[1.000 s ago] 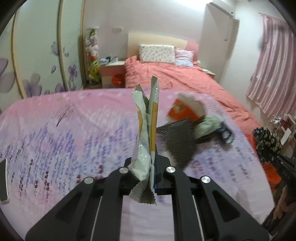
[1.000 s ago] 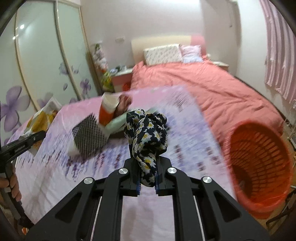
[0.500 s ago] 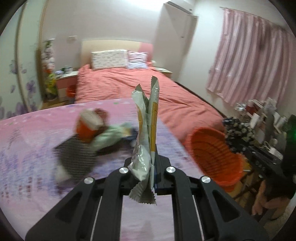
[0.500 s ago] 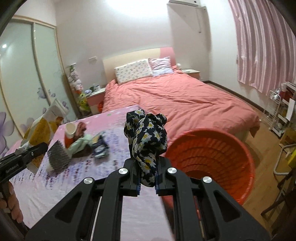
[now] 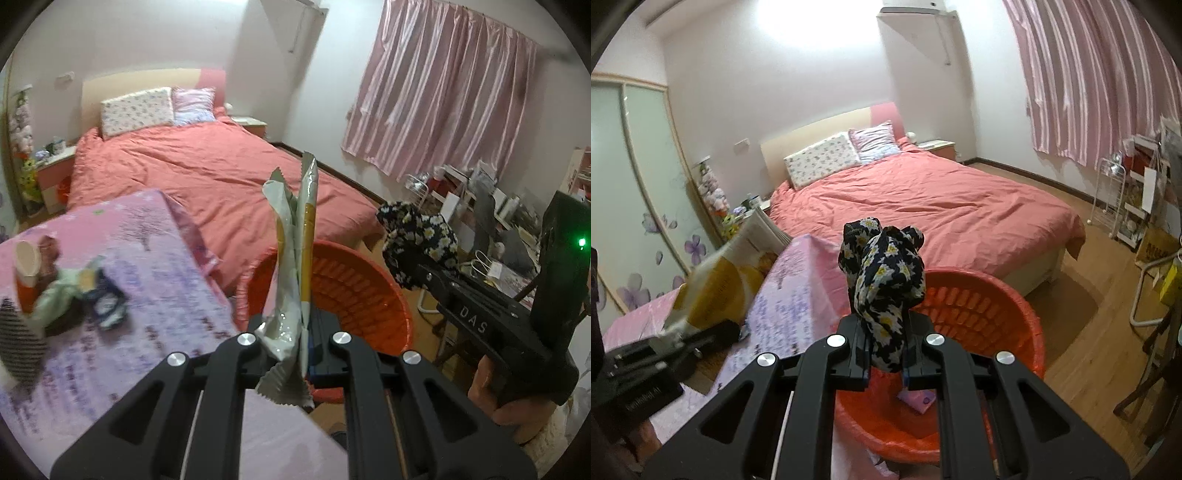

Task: Collect trash
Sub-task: 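Carry wrapper and floral cloth over the orange basket and open both grippers, then move both grippers back toward the items on the bed, then grasp the black checkered mesh with the left gripper while the right grasps the blue snack bag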

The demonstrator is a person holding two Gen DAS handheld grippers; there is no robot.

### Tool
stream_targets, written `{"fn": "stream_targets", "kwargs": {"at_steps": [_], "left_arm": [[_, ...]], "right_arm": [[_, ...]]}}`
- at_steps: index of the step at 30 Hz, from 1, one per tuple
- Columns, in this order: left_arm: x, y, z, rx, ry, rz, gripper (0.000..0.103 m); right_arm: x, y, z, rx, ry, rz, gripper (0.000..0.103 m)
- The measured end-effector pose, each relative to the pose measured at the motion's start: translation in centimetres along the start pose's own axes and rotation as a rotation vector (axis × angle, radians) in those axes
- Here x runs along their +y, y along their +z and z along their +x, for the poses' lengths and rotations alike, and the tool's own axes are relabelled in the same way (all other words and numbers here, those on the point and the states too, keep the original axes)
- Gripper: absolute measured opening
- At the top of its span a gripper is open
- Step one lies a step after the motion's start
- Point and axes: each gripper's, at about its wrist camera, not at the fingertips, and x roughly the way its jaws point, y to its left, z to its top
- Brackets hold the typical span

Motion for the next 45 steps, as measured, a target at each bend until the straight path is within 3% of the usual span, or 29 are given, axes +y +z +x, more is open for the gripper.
{"fn": "stream_targets", "kwargs": {"at_steps": [2,6,11,14,18,24,28,32,35,36,41,45], "left_arm": [[-0.4,-0.3,1.6,0.024,-0.007,0.004,0.015],[-0.7,-1.1,5.5,0.089,0.016,0.008,0.038],[0.7,-2.3,7.9,0.138,0.050,0.001,0.047],[1.8,-2.9,7.9,0.136,0.085,0.003,0.054],[3.4,-3.5,6.3,0.119,0.137,0.000,0.063],[7.6,-4.4,2.2,0.080,0.257,-0.006,0.065],[12.3,-4.7,-1.9,0.035,0.378,-0.047,0.065],[18.6,-5.1,-5.9,-0.005,0.548,-0.120,0.065],[23.5,-5.8,-7.5,0.005,0.626,-0.215,0.062],[24.4,-5.9,-7.6,0.013,0.632,-0.233,0.057],[27.1,-6.6,-7.3,0.037,0.635,-0.261,0.033],[27.4,-6.7,-8.3,0.007,0.575,-0.281,0.010]], "right_arm": [[-1.1,0.0,1.2,0.014,-0.008,0.018,0.017],[-2.6,-0.9,3.5,0.065,-0.039,0.025,0.042],[-3.8,-2.3,4.8,0.103,-0.057,0.068,0.053],[-4.0,-2.6,5.1,0.114,-0.058,0.072,0.053],[-3.7,-2.6,5.0,0.120,-0.045,0.058,0.053],[-1.5,-3.4,4.8,0.135,0.003,0.012,0.053],[1.8,-4.3,4.5,0.156,0.048,-0.038,0.053],[4.9,-5.3,4.6,0.175,0.085,-0.087,0.053],[7.0,-6.0,5.0,0.199,0.114,-0.105,0.053],[7.7,-6.3,5.1,0.205,0.120,-0.110,0.053],[10.9,-7.3,5.5,0.234,0.149,-0.151,0.053],[12.6,-8.0,5.6,0.251,0.159,-0.182,0.053]]}}
